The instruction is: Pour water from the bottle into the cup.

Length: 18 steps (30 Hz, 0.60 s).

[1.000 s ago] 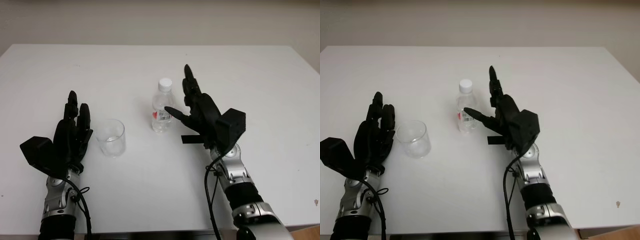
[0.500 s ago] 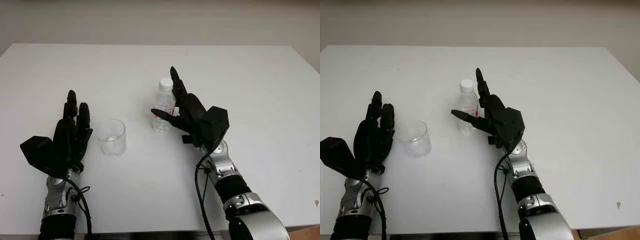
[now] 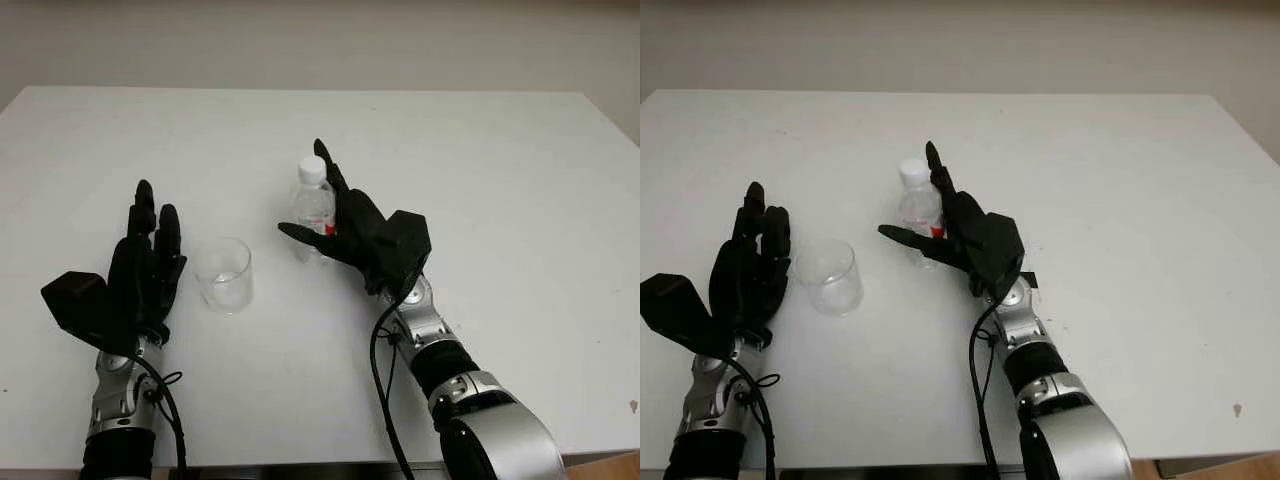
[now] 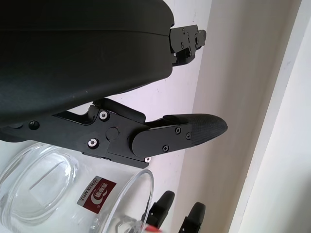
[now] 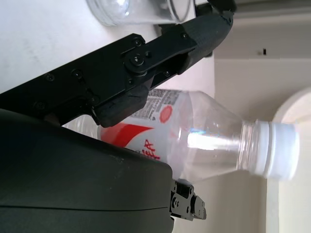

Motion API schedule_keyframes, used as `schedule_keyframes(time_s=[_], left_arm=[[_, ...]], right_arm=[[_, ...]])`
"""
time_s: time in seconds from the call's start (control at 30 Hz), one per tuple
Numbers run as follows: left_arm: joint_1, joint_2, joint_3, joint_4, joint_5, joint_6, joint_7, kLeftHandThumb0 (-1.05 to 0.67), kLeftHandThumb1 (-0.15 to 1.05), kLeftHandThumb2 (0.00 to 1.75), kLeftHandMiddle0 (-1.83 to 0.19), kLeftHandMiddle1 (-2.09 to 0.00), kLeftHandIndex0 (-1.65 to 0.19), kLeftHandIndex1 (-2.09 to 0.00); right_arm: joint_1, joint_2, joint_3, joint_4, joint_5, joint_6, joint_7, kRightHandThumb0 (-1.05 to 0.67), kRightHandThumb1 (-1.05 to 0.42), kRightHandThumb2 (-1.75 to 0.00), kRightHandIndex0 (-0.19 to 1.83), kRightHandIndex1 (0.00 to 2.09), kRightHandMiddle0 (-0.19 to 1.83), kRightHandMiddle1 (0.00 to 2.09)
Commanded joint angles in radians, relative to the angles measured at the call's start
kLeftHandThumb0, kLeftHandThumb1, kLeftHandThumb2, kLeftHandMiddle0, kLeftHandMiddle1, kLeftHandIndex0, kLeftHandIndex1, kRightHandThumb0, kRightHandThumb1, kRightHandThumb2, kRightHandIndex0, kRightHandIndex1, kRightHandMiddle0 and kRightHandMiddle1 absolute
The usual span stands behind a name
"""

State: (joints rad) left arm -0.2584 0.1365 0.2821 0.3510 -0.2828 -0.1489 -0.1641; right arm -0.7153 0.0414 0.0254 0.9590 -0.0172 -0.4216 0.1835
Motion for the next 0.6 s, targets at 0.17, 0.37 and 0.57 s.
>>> schedule_keyframes(time_s=[0.17,0.37,0.57], left_arm=[[0.016,-0.012,0.001,-0.004,0.001,0.004,0.018,-0.62,1.05,0.5,0.1,-0.06,0.1,-0.06],[0.012,-0.011,0.0,0.004,0.0,0.0,0.013,-0.62,1.05,0.5,0.1,-0.06,0.11,-0.06],[0.006,-0.011,0.0,0.014,0.0,0.0,0.013,-0.62,1.05,0.48,0.1,-0.06,0.1,-0.06]], right_arm=[[-0.062,0.041,-0.044,0.066,0.02,-0.004,-0.118,-0.47,-0.97,-0.07,0.77,2.0,0.61,2.02],[-0.071,0.015,-0.014,0.063,-0.015,0.033,-0.099,-0.45,-1.05,-0.22,1.44,2.09,1.21,2.09],[-0.07,-0.009,0.026,0.068,-0.072,-0.012,-0.096,-0.33,-1.05,-0.42,1.8,2.09,1.65,2.09]])
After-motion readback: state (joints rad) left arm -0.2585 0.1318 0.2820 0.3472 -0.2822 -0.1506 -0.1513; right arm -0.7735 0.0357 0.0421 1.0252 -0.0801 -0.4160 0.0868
